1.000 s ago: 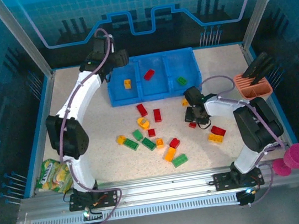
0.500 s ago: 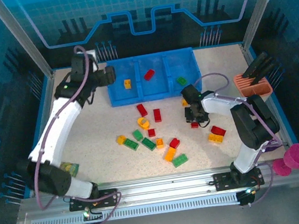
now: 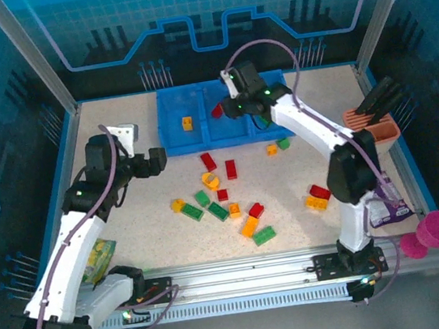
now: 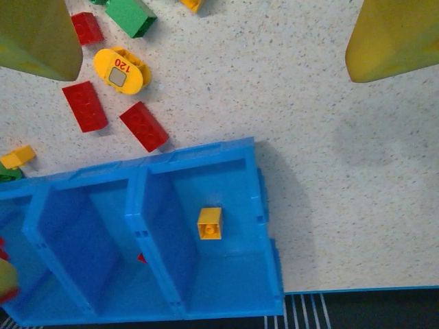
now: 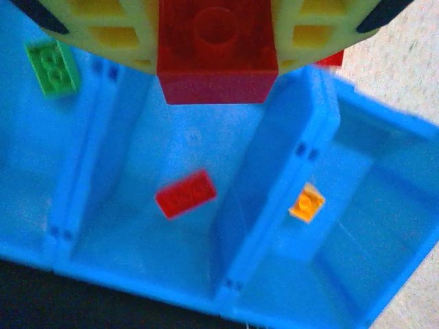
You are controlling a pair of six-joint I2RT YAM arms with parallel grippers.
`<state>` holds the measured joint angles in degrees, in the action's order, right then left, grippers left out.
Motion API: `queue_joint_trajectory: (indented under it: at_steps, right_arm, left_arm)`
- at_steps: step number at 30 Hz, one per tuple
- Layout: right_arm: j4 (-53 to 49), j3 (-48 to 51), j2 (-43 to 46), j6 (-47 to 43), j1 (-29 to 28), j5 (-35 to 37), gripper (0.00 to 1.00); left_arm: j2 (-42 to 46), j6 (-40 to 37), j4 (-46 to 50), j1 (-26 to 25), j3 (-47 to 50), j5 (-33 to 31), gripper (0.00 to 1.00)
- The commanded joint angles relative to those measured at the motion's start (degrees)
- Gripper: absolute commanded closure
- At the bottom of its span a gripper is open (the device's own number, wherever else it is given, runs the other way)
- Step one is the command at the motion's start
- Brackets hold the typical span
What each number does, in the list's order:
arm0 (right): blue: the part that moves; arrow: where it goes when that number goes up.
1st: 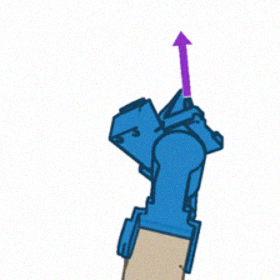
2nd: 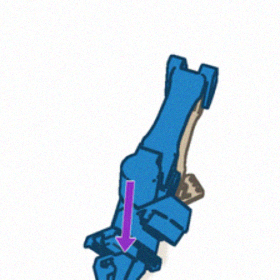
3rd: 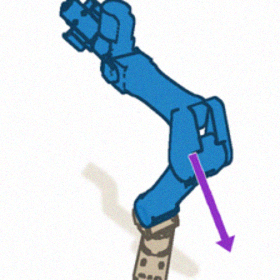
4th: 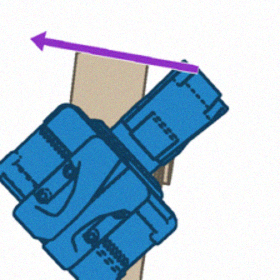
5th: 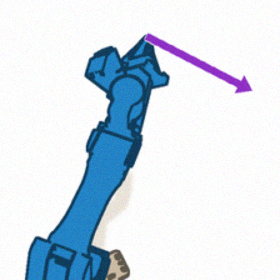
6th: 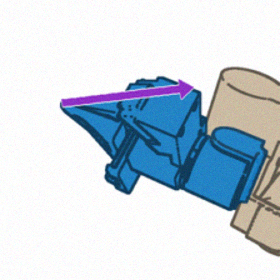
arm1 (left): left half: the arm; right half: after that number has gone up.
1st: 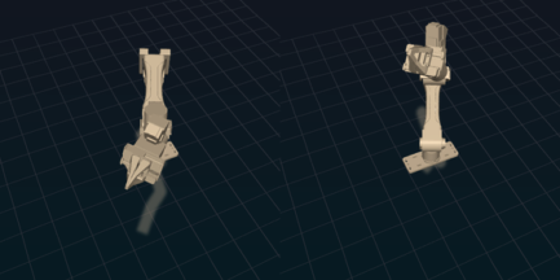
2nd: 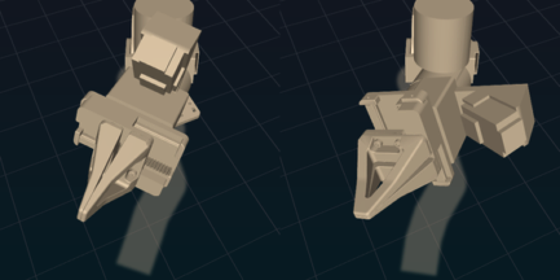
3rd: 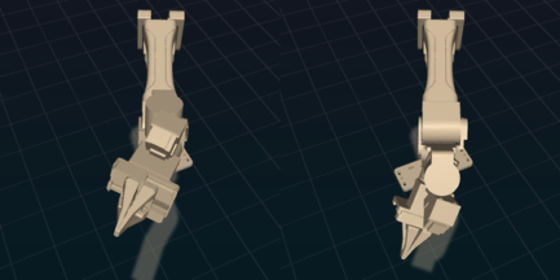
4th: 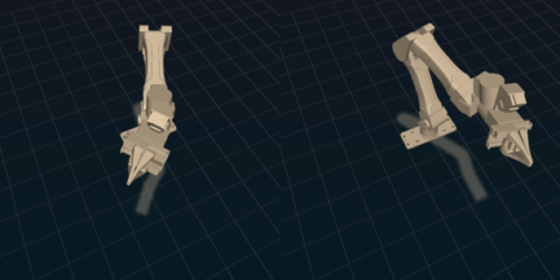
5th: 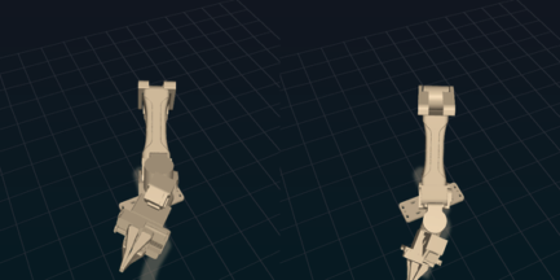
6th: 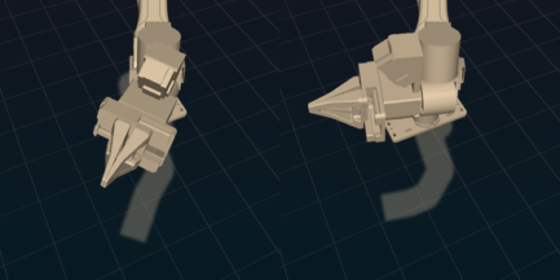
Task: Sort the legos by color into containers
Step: Place the lego in the container.
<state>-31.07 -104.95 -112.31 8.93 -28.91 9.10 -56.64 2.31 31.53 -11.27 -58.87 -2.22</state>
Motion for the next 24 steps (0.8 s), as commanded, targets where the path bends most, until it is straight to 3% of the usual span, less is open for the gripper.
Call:
queue_joint_trajectory:
  at_steps: [1, 9, 24]
  right_arm:
    - [-4.25, -8.53, -9.24, -4.86, -0.45, 1.03, 0.78]
    - [-9.64, -26.27, -24.32, -5.83, 0.06, -0.40, 0.77]
    - [-9.36, -21.52, -26.28, -4.22, 0.61, 0.74, 0.71]
  left_arm:
    - [-0.66, -2.68, -2.57, 0.63, 0.68, 5.42, 0.01]
    - [-1.80, -2.32, -1.65, 0.72, 0.78, 4.88, 0.01]
    - [-2.64, -2.30, -2.08, 0.72, 1.65, 3.71, 0.01]
